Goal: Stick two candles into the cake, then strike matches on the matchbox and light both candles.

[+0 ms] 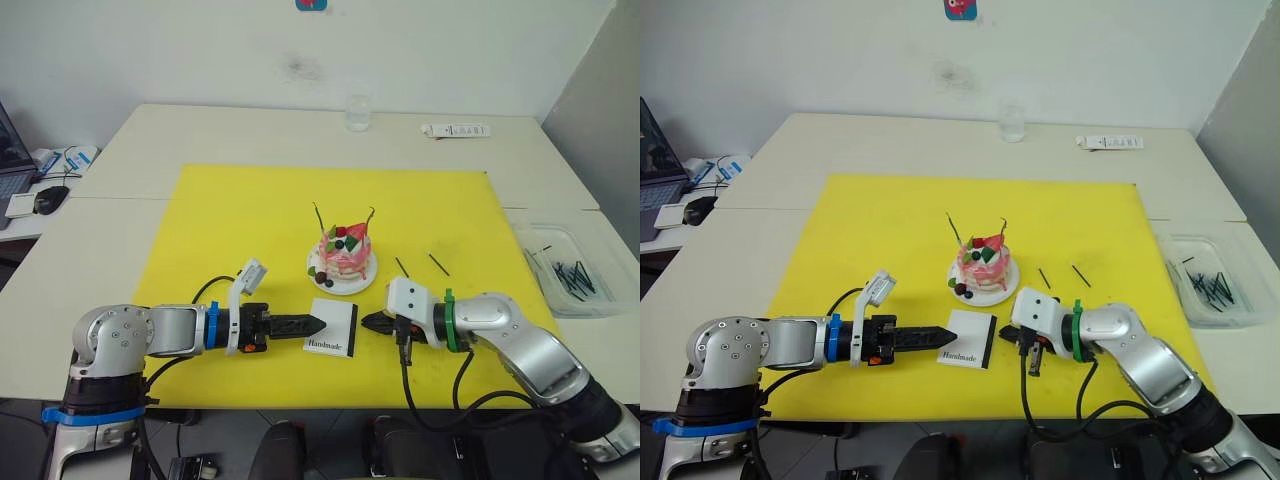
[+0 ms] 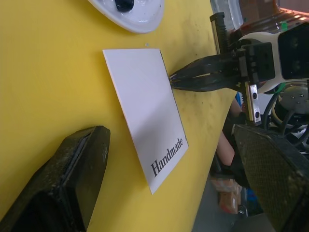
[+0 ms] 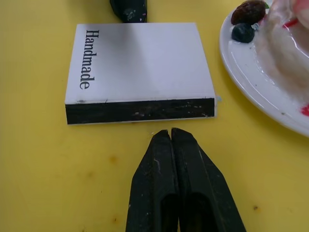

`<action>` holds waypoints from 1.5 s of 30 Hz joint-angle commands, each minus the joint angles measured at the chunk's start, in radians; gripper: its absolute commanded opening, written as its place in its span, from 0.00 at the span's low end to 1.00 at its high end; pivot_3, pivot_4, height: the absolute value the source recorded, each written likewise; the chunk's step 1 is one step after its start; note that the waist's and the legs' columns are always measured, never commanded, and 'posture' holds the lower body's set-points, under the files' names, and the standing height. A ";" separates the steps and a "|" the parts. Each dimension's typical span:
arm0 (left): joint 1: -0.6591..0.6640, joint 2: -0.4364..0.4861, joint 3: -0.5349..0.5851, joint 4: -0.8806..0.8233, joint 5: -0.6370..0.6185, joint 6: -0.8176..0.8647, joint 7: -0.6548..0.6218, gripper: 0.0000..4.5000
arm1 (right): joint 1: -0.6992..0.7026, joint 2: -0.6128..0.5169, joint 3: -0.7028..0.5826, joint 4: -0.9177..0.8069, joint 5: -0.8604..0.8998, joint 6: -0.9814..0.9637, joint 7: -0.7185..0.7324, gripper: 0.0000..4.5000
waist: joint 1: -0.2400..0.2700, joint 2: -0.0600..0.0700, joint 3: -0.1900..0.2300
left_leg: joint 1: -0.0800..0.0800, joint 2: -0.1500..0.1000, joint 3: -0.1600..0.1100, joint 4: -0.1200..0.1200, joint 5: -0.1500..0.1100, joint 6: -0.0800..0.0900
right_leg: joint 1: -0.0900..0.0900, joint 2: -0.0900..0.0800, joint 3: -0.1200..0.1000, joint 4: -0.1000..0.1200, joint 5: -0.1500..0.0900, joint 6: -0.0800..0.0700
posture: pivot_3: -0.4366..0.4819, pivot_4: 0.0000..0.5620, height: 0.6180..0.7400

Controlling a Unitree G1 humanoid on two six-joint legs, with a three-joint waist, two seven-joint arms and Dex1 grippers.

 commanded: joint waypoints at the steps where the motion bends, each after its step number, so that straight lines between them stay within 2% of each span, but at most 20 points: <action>1: 0.031 -0.018 -0.022 -0.002 0.019 0.013 0.010 1.00 | -0.030 0.026 0.021 0.016 -0.016 -0.007 0.014 0.01 | 0.000 0.000 0.000 | 0.000 0.000 0.000 0.000 0.000 0.000 | 0.000 0.000 0.000 0.000 0.000 0.000 | 0.48 0.27 1.00; 10: 0.054 -0.041 -0.014 -0.027 0.029 0.003 0.014 1.00 | -0.073 0.099 0.035 0.029 -0.012 0.011 0.038 0.01 | 0.001 0.000 -0.001 | 0.000 0.000 0.000 0.000 0.000 0.000 | 0.000 0.000 0.000 0.000 0.000 0.000 | 0.48 0.27 1.00; 32: 0.076 -0.056 0.003 -0.049 0.029 -0.001 0.029 1.00 | -0.062 0.155 0.028 0.019 -0.001 0.005 0.048 0.01 | 0.001 0.000 -0.001 | 0.000 0.000 0.000 0.000 0.000 0.000 | 0.000 -0.001 0.000 0.000 0.000 0.000 | 0.48 0.27 1.00; 45: 0.091 -0.060 0.005 -0.057 0.053 -0.021 0.037 0.11 | -0.059 0.180 0.023 0.006 0.010 0.039 0.039 0.00 | 0.000 0.000 -0.001 | 0.000 0.000 0.000 -0.001 0.000 0.000 | 0.000 -0.001 0.000 -0.001 0.000 0.000 | 0.48 0.27 1.00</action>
